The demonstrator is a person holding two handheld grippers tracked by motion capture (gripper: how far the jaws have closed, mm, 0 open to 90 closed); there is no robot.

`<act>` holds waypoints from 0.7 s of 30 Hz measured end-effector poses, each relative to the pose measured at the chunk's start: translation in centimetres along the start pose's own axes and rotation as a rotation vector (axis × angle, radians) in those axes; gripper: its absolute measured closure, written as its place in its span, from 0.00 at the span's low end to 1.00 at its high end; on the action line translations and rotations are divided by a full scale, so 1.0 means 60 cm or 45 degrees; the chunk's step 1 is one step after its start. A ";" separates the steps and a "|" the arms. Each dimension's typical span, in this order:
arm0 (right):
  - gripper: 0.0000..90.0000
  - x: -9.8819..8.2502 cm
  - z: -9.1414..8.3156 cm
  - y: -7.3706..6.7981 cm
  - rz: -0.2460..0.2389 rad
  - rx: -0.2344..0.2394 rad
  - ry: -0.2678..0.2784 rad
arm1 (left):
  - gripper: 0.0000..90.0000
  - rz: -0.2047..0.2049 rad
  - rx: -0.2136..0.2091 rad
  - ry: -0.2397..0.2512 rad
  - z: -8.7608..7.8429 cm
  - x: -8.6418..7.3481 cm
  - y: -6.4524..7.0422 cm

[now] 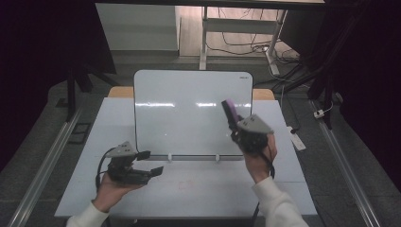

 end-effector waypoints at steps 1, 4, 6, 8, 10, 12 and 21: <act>0.70 0.007 0.006 0.015 0.042 -0.009 -0.006 | 0.20 -0.001 0.021 0.002 -0.009 -0.009 -0.007; 0.70 0.026 0.030 0.051 0.112 -0.042 -0.033 | 0.20 -0.013 0.077 -0.003 -0.032 -0.033 -0.026; 0.70 0.035 0.046 0.064 0.121 -0.073 -0.073 | 0.20 -0.027 0.103 -0.005 -0.043 -0.047 -0.037; 0.70 0.041 0.062 0.075 0.122 -0.115 -0.122 | 0.20 -0.035 0.122 -0.004 -0.053 -0.056 -0.045; 0.70 0.043 0.077 0.084 0.134 -0.139 -0.162 | 0.20 -0.047 0.134 -0.001 -0.059 -0.062 -0.053; 0.70 0.042 0.088 0.088 0.143 -0.148 -0.188 | 0.20 -0.060 0.137 0.002 -0.063 -0.065 -0.060; 0.62 0.043 0.102 0.091 0.140 -0.142 -0.148 | 0.20 -0.093 0.138 0.010 -0.067 -0.072 -0.074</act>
Point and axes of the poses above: each handheld gripper's, and its own axes: z roughly forward along the jaws, x roughly out of its top, y roughly to its right, the point moved 6 cm from there along z, roughly forward along the jaws, and after that the axes turned 10 degrees about -z, right-handed, at the moved point
